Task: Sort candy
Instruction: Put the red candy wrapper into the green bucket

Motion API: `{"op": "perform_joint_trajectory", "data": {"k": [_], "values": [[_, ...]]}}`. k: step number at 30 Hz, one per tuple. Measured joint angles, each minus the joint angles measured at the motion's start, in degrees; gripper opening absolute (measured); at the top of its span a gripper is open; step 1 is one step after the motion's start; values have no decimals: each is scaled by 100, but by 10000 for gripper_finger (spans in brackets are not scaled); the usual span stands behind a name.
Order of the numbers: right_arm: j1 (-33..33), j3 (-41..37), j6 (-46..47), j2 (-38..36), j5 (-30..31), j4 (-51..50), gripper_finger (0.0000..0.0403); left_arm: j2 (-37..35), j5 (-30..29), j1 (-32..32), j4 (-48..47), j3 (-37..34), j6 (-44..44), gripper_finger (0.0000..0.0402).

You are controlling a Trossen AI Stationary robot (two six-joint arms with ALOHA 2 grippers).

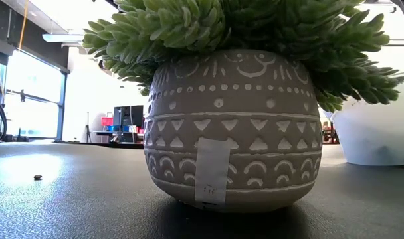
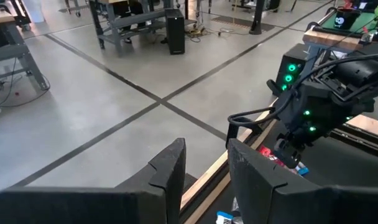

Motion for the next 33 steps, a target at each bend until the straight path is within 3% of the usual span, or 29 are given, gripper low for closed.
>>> {"op": "perform_joint_trajectory", "data": {"k": [12, 28, 33], "values": [[-185, 0, -157, 312, -431, 150, 133, 0, 4, 0, 0, 0, 48, 106], [-181, 16, -280, 647, -398, 234, 133, 0, 11, -1, -2, 0, -10, 106], [-181, 13, -306, 651, -444, 253, 110, 0, 10, 0, -7, 0, -68, 106]]}}
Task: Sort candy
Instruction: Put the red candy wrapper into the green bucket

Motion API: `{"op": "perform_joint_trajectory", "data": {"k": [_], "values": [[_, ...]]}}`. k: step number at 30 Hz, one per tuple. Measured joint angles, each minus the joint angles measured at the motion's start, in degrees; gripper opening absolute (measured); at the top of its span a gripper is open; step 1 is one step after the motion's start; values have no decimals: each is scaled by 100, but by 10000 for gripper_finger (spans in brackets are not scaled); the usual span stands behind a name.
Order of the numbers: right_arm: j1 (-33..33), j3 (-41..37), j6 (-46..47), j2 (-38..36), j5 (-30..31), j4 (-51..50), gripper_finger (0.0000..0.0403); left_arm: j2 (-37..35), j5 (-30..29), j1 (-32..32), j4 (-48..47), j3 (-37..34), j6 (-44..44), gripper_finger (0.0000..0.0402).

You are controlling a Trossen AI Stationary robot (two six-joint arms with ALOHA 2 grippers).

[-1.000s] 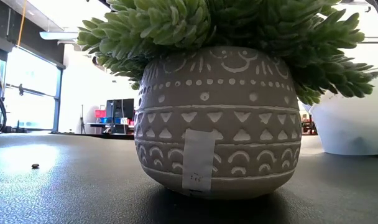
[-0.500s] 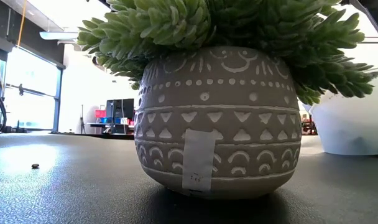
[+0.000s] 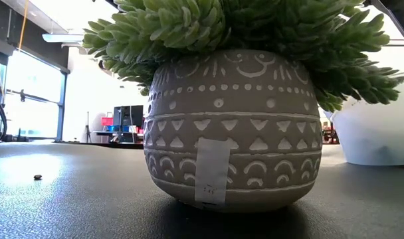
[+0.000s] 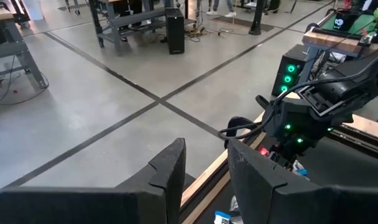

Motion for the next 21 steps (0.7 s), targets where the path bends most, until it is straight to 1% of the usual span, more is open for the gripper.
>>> {"op": "perform_joint_trajectory", "data": {"k": [8, 9, 14, 17, 21], "values": [[0, 0, -4, 7, -111, 35, 15, 0, 13, -2, -79, 0, -103, 106], [0, 0, -4, 7, -109, 35, 8, 0, 15, -2, -101, 0, -103, 106], [0, -4, 2, 5, -112, 44, 10, -1, 16, -2, -151, 0, -103, 106], [-1, -14, -2, -31, -134, 41, 4, 0, 19, -2, -153, 0, -112, 106], [-9, 37, 12, -81, -337, -43, 3, -1, 21, -2, -160, 0, -153, 106]]}}
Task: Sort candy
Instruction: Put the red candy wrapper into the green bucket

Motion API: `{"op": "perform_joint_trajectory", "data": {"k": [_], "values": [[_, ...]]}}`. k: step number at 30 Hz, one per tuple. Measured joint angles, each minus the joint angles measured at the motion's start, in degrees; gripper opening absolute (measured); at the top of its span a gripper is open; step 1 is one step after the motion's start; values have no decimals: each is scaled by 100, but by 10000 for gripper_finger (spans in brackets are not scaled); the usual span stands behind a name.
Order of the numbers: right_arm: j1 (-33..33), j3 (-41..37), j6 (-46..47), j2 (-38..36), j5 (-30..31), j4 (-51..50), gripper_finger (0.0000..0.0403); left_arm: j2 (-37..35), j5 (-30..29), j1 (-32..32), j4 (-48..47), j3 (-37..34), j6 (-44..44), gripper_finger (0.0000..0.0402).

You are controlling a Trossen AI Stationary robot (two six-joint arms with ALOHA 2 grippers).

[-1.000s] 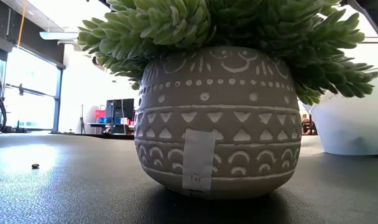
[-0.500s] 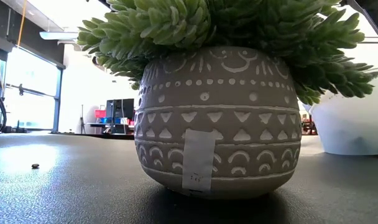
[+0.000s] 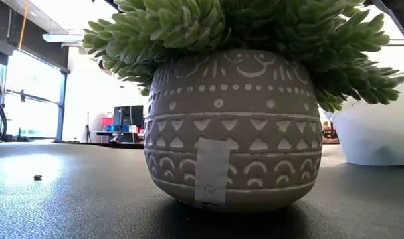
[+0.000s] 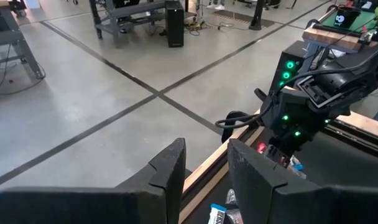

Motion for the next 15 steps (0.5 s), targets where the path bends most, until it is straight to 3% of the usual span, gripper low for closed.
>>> {"op": "perform_joint_trajectory", "data": {"k": [15], "values": [[216, 943, -317, -13, -642, -564, 0, 1, 1, -2, -9, 0, -199, 106]]}}
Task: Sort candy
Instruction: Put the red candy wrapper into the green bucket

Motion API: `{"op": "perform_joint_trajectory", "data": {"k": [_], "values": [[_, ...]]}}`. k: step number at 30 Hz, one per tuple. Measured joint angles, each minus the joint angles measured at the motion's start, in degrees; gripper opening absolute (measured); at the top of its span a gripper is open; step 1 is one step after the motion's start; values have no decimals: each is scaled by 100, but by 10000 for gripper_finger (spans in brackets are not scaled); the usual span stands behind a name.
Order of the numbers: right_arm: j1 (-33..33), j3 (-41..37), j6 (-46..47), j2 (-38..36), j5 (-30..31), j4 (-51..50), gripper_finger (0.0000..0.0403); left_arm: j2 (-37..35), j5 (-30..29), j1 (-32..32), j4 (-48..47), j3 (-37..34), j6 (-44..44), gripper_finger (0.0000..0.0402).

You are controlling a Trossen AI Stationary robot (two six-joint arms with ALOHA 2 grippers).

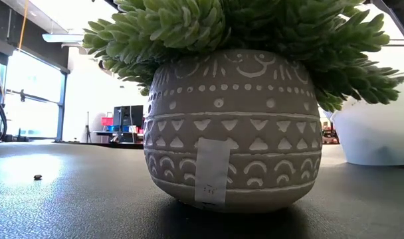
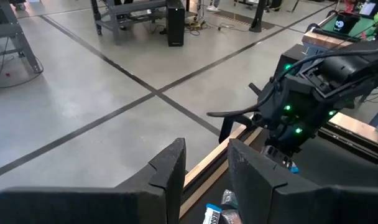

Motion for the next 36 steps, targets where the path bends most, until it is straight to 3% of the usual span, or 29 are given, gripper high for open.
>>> {"op": "perform_joint_trajectory", "data": {"k": [8, 16, 24, 36], "values": [[291, 854, -457, -4, -213, -884, 0, -2, -2, 2, 0, 0, 4, 106], [931, 2248, -938, -9, -229, -2696, 0, -2, 62, 4, -146, 0, 170, 106], [1888, 3760, -478, -19, -230, -4535, 0, -1, 254, 4, -410, 0, 399, 106], [3665, 5234, 675, -100, -765, -4643, 0, -2, 254, 4, -569, 0, 416, 106]]}}
